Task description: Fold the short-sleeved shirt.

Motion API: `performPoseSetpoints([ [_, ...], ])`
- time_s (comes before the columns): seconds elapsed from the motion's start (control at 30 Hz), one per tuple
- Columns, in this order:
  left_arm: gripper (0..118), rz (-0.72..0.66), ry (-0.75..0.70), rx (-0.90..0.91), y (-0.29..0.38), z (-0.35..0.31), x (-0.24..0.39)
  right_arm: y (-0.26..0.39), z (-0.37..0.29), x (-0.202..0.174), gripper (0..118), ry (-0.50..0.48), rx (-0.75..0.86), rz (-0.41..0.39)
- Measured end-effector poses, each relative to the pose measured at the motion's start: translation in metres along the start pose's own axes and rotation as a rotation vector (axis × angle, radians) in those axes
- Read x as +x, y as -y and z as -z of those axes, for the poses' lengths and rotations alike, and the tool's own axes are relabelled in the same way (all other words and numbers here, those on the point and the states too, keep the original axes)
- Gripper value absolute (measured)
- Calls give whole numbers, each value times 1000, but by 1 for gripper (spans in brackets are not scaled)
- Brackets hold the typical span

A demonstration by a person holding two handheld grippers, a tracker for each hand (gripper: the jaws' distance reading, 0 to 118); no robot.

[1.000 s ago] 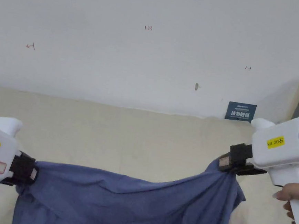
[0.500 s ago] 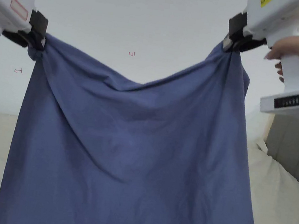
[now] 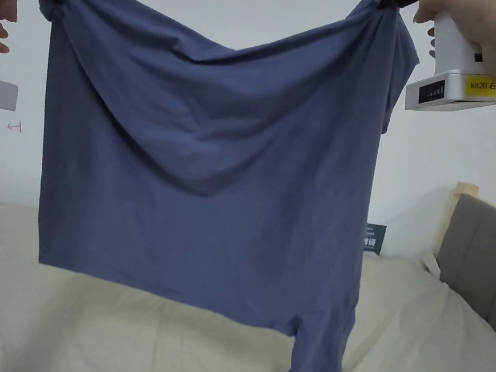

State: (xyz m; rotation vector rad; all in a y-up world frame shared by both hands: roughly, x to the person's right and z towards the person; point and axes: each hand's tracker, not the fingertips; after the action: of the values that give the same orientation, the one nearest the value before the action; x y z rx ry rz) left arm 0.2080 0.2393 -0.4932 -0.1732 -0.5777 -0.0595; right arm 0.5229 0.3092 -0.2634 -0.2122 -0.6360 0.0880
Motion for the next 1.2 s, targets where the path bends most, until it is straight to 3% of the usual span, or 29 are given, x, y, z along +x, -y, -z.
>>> performPoseSetpoints([
  [0.13, 3, 3, 40, -63, 64, 5, -1, 69, 7, -13, 2, -33, -54, -35],
  [0.23, 3, 46, 55, -184, 137, 5, 3, 153, 7, -21, 2, -136, -145, -16],
  [0.27, 3, 50, 71, -241, 165, 4, 4, 183, 4, -26, 2, -111, -162, -17],
  [0.33, 3, 46, 126, -337, 223, -2, 6, 244, -3, -31, 2, -153, -216, 6],
  [0.53, 3, -45, 239, -447, 353, -75, 4, 385, -83, -44, 2, -192, -266, 3],
  [0.67, 3, -88, 277, -453, 382, -141, -2, 423, -162, -37, 2, -255, -274, 181],
  [0.83, 3, -35, 251, -400, 383, -213, -7, 425, -241, -26, 2, -243, -222, 178],
  [0.93, 3, -32, 273, -465, 382, -229, -9, 425, -257, -26, 2, -238, -258, 149],
  [1.13, 3, -95, 260, -641, 416, -197, -12, 461, -224, -33, 2, -229, -463, 124],
  [1.2, 3, -95, 245, -701, 441, -171, -14, 486, -192, -34, 2, -232, -561, 159],
])
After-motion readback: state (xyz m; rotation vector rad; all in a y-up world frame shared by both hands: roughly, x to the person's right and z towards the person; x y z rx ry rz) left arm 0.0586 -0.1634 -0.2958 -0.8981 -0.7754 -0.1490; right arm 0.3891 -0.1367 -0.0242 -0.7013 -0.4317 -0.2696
